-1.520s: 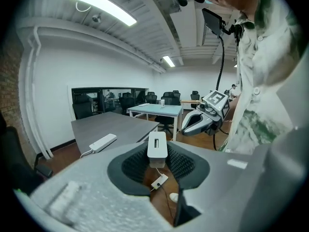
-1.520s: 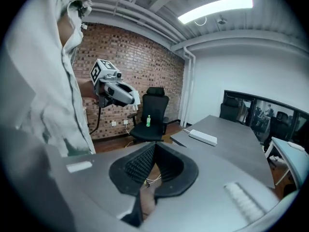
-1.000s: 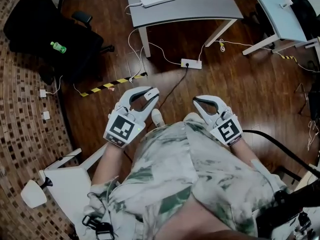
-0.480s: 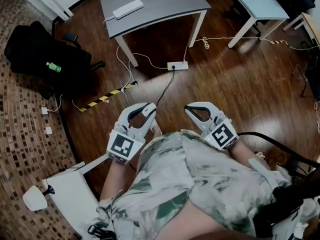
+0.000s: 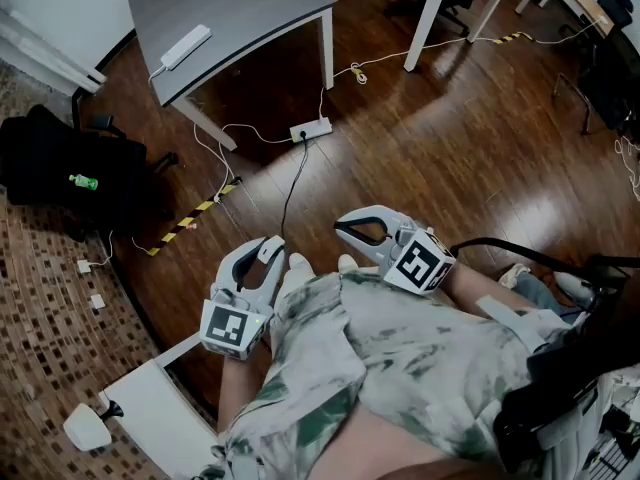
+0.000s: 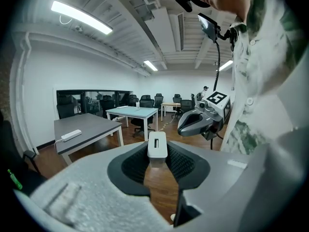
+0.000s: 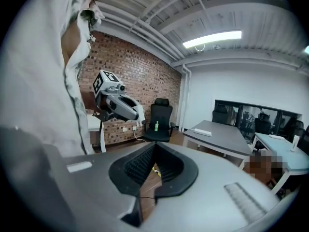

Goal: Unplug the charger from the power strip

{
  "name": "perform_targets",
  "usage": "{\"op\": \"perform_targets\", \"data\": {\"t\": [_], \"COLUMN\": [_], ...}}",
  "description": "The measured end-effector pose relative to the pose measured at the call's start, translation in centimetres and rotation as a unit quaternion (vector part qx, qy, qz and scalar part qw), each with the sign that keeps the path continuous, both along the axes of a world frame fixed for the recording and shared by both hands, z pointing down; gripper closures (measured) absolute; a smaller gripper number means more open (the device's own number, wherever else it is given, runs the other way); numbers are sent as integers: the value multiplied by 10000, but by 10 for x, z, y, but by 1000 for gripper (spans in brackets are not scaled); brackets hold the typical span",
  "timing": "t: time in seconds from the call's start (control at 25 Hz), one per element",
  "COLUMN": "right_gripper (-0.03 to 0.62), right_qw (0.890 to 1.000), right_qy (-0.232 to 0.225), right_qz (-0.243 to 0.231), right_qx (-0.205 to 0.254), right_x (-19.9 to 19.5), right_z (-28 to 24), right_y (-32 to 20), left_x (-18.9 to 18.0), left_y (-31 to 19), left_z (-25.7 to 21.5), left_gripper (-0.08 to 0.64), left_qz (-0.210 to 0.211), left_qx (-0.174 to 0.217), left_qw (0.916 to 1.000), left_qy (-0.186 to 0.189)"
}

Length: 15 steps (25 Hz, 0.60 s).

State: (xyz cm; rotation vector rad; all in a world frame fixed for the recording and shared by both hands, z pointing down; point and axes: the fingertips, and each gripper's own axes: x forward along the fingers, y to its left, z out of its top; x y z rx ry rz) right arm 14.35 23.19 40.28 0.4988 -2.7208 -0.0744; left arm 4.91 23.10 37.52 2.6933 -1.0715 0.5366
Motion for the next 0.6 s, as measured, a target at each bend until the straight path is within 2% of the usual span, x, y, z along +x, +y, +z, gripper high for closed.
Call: {"op": "perform_targets", "data": {"t": [0.36,0.6], "right_gripper": [589,589], "right_qw": [9999,9998], "right_qy": [-19,-49], "right_qz": [142,191], "right_qx": [15,80], "right_x": [14,14], "right_z": [2,1], "right_y": [9,5], "left_x": [33,35], "left_y": [0,1], "left_z": [-9,-3], "left_gripper": [453,453], "left_qz": [326,419], "left_qx": [233,109], "left_qw": [9992,9990], "left_qy": [-16,-78]}}
